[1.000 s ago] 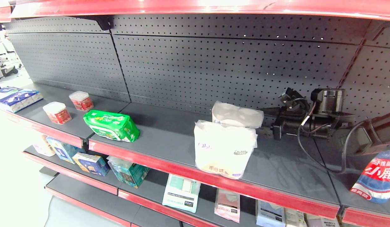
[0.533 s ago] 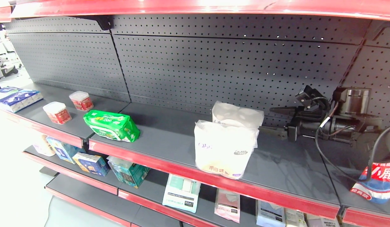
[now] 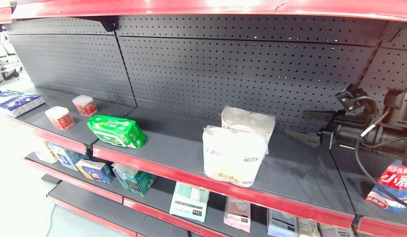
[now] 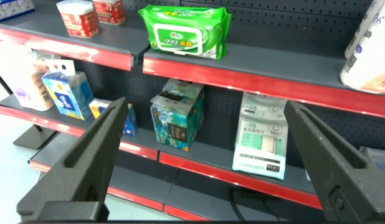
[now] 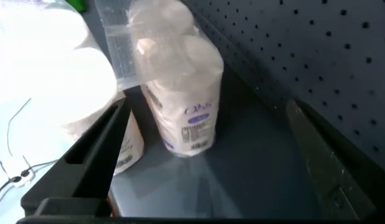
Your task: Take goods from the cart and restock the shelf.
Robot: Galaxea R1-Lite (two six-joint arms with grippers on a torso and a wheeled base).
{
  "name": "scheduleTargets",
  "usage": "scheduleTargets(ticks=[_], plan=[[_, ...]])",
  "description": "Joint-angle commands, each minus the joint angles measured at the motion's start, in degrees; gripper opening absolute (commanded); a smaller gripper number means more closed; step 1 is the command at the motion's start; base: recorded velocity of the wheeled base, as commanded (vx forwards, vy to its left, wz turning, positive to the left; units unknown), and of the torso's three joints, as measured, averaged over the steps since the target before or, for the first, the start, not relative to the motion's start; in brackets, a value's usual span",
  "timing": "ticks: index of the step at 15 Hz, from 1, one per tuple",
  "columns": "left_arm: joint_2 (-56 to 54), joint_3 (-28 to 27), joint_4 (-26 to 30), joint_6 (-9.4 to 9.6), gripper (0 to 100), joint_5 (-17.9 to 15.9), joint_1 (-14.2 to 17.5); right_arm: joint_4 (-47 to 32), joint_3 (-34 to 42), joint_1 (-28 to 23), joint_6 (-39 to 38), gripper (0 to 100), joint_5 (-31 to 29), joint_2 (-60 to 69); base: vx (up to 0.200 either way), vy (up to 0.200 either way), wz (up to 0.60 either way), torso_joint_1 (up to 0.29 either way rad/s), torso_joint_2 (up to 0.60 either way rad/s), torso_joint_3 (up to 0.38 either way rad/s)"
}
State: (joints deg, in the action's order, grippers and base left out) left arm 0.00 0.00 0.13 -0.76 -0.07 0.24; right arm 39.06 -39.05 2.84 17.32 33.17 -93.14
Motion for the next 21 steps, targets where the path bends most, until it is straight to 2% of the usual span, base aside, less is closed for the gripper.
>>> scheduleTargets(ticks=[1, 3, 6, 7, 8, 10, 12, 13, 15, 19, 21], plan=[[0.00, 0.00, 0.04, -0.04, 100, -0.01, 0.02, 0.05, 4.33, -0.12, -0.27, 100, -2.67, 6.92, 0.000, 0.000, 0.00, 0.000, 0.00, 0.000], [0.00, 0.00, 0.04, -0.04, 100, -0.01, 0.02, 0.05, 8.90, 0.06, -3.26, 100, -7.24, 13.86, 0.000, 0.000, 0.00, 0.000, 0.00, 0.000], [0.00, 0.00, 0.04, -0.04, 100, -0.01, 0.02, -1.18, 18.66, 0.15, -6.78, 100, -21.66, 27.75, 0.000, 0.000, 0.00, 0.000, 0.00, 0.000], [0.00, 0.00, -0.05, -0.04, 100, -0.01, 0.02, -5.92, 22.08, -0.56, -6.86, 100, -28.51, 36.10, 0.000, 0.000, 0.00, 0.000, 0.00, 0.000], [0.00, 0.00, -0.05, -0.04, 100, -0.01, 0.02, -10.32, 23.05, -1.96, -6.95, 100, -31.06, 41.37, 0.000, 0.000, 0.00, 0.000, 0.00, 0.000], [0.00, 0.00, 0.04, -0.04, 100, -0.01, 0.02, -19.11, 27.18, -6.36, -7.04, 100, -31.85, 54.46, 0.000, 0.000, 0.00, 0.000, 0.00, 0.000], [0.00, 0.00, -0.05, -0.04, 100, -0.01, 0.02, -27.98, 30.52, -7.32, -6.86, 100, -31.94, 69.49, 0.000, 0.000, 0.00, 0.000, 0.00, 0.000], [0.00, 0.00, -0.05, -0.04, 100, -0.01, 0.02, -33.08, 31.49, -8.90, -7.39, 100, -30.09, 76.26, 0.000, 0.000, 0.00, 0.000, 0.00, 0.000], [0.00, 0.00, 0.04, -0.04, 100, -0.01, 0.02, -40.82, 32.98, -8.90, -10.47, 100, -28.69, 87.77, 0.000, 0.000, 0.00, 0.000, 0.00, 0.000], [0.00, 0.00, -0.05, -0.04, 100, -0.01, 0.02, -36.33, 38.78, -8.90, -11.26, 100, -34.05, 87.42, 0.000, 0.000, 0.00, 0.000, 0.00, 0.000], [0.00, 0.00, -0.05, -0.04, 100, -0.01, 0.02, -36.69, 38.96, -8.90, -14.42, 100, -33.08, 87.42, 0.000, 0.000, 0.00, 0.000, 0.00, 0.000]])
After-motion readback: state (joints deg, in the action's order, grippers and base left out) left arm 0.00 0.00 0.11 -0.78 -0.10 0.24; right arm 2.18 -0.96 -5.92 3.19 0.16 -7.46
